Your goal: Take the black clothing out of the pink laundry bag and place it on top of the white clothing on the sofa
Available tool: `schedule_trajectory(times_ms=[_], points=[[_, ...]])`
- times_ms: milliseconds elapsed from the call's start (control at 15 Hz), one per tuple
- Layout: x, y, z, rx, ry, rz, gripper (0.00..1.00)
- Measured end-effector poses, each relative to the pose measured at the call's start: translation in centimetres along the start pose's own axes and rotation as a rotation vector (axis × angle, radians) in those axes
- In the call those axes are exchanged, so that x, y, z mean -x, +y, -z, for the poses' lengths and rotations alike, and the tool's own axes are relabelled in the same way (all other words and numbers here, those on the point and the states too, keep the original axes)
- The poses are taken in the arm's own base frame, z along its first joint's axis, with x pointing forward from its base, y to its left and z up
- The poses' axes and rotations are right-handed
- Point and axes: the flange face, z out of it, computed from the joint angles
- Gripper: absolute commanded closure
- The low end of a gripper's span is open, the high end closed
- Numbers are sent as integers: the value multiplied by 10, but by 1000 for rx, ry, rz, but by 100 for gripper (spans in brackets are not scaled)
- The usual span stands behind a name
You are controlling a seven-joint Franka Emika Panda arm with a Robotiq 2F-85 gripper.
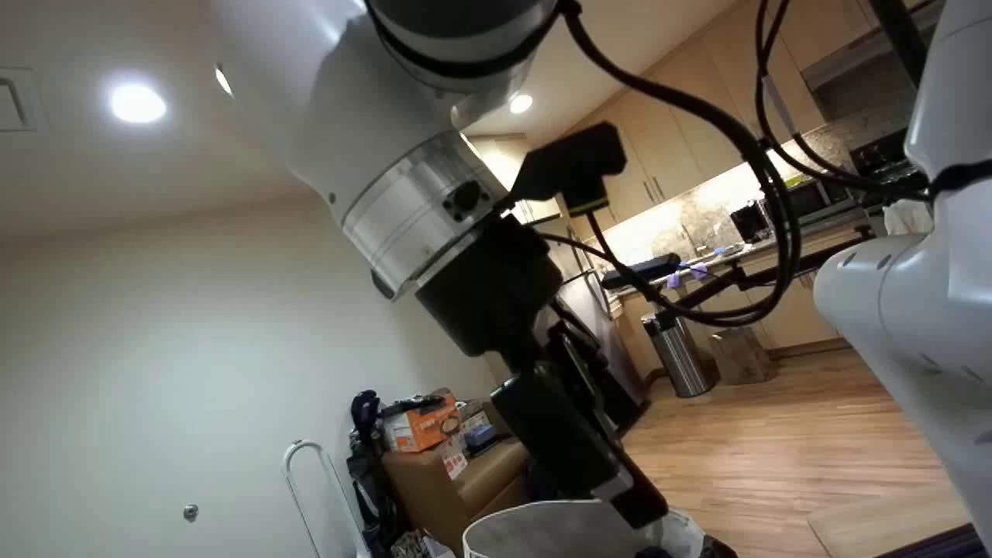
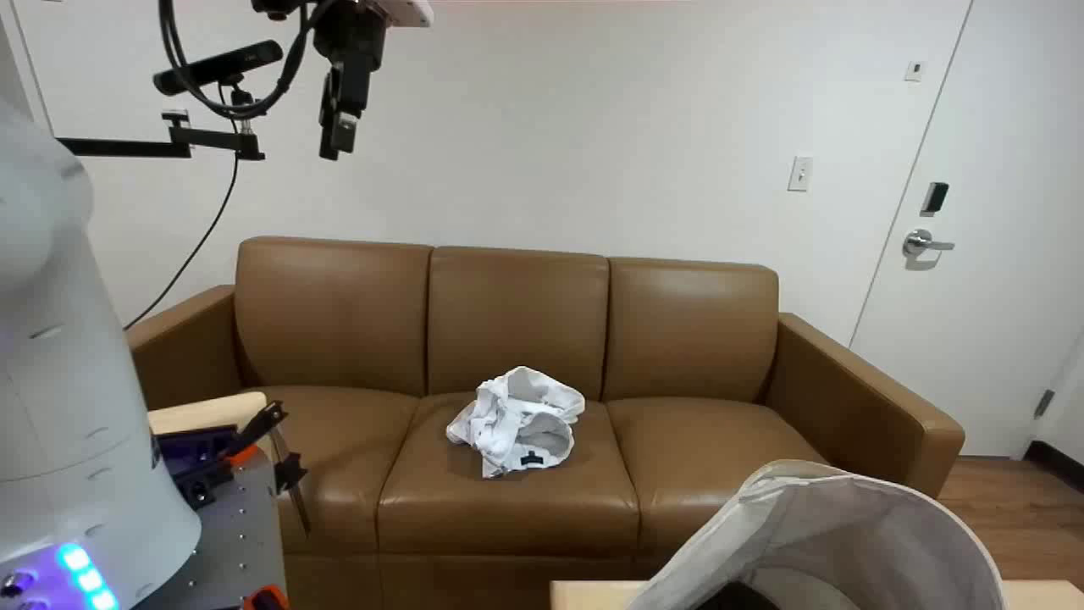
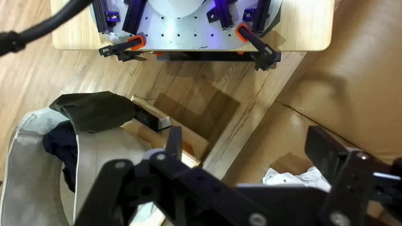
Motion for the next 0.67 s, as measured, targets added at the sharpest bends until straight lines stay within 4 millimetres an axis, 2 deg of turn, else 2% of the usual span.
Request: schedule_trajectory(times_ms=[200,267,333,400,467,533,667], points=[[-1,3,0,-3,2,-5,1],[-5,10,2,-17,4,-19,9],[-10,23,3,-46,7,-46,9],[-17,44,4,-86,11,-78,11],[-24,68,3,-130,13,-112,4],[-30,95,-1,-174,15,-150,2],[-37,151,-18,-229,30,-222,0]])
